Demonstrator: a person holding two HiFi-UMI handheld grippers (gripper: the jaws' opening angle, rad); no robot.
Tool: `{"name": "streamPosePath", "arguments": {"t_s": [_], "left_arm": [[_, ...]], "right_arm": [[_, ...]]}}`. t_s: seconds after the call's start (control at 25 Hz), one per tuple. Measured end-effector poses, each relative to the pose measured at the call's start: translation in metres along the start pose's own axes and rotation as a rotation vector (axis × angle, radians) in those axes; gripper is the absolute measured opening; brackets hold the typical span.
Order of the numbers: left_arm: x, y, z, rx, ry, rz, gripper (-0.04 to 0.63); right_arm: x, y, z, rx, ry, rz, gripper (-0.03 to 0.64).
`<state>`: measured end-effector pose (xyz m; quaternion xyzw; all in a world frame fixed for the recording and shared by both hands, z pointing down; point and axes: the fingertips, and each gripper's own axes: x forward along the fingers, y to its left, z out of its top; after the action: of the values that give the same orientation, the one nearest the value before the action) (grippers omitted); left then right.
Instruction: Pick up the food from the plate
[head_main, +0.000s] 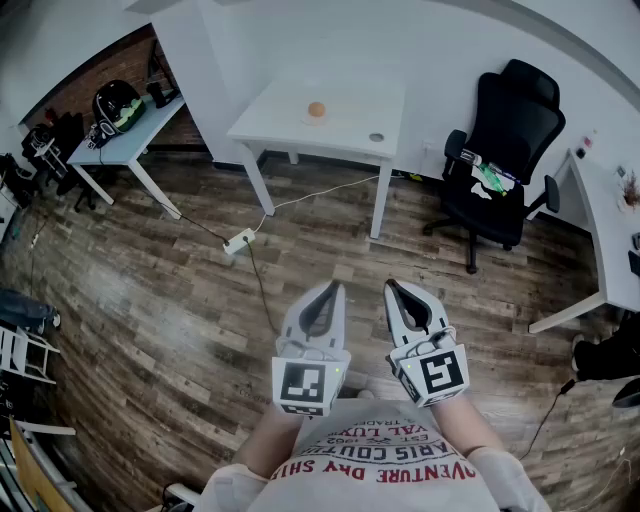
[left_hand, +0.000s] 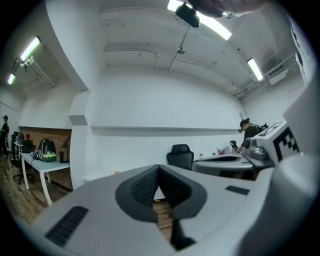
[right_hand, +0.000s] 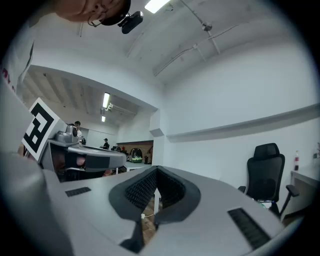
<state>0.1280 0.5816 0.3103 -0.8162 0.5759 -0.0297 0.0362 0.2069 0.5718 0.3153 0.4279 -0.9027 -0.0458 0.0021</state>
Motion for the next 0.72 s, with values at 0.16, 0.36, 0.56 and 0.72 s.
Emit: {"name": "streamPosePath", "arguments": {"t_s": [0.16, 0.36, 0.56, 0.72], "left_arm": [[0.007, -0.014, 0.005, 0.001, -0.002, -0.025, 0.006], [0.022, -0.022, -0.002, 0.001, 0.011, -0.042, 0.006], [0.037, -0.029, -0.014, -0.064, 0.024, -0.032, 0.006], [0.040, -0.033, -0.036, -0.086, 0.056, -0.017, 0.006]], "right_arm": [[-0.002, -0.009, -0.001, 0.008, 0.006, -0.009, 0.011], [-0.009, -0.019, -0.005, 0.000, 0.018, -0.003, 0.011], [-0.018, -0.046, -0.019, 0.032, 0.043, -0.045, 0.011], [-0.016, -0.064, -0.038, 0.083, 0.083, -0.061, 0.011]]}}
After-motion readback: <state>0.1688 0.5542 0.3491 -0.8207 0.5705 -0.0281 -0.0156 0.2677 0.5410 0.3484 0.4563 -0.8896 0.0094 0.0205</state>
